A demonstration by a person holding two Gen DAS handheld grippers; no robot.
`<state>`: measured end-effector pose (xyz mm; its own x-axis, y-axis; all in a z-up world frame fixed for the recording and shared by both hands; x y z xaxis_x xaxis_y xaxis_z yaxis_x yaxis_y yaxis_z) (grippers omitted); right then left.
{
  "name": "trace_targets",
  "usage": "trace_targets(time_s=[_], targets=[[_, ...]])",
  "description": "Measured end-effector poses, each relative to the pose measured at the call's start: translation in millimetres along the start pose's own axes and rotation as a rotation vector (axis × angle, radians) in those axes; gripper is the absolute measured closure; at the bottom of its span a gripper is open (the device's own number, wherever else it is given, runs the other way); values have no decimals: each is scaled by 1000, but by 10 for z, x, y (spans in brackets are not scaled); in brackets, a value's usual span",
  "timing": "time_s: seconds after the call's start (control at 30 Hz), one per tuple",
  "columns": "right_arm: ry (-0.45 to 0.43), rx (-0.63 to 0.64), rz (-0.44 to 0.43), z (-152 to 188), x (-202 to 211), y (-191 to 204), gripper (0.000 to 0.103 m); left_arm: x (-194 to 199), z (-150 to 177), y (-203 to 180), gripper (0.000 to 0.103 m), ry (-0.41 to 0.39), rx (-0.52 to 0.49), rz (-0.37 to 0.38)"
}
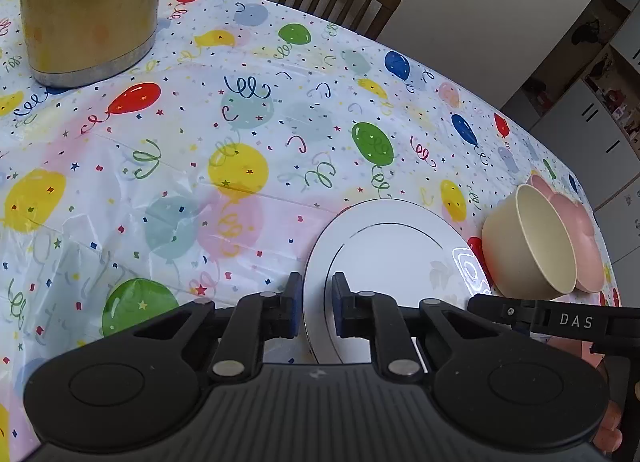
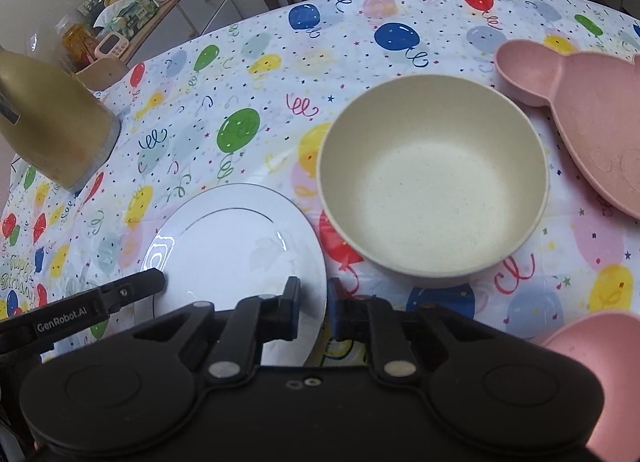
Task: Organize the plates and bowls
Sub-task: 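Grasp the small white plate rim with both grippers, then carry the small white plate onto the large white plate and lower it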
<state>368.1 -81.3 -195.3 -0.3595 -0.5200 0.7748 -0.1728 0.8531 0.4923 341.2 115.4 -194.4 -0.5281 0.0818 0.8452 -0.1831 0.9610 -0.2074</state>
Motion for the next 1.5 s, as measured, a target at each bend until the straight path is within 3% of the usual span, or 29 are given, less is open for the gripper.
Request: trace_targets(time_s=[0.27,0.67,1.07,1.5], targets=[[-3,24,-10,18,75,72,92,137,72,34,88,4,15,-5],[12,66,-23,236,458,271,92,646,363,21,88,19,42,-4],[20,75,-29,743,1016,325,92,1231,899,-155,88,33,36,3],[-26,28,-1,1396,1704,85,92,1692,1614,-575,88,46,-22,54]])
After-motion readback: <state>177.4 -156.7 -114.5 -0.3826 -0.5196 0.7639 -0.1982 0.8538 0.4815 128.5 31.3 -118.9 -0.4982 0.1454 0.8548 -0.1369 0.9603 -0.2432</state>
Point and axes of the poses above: each gripper's, at about its wrist camera, not at the fingertips, and x roughly against the way its jaws point, y to its left, z to its underside, the point moved 8 cm from there along -x, roughly the way its jaws point, and after that the axes turned 9 degrees about -z, right-handed, at the moved point
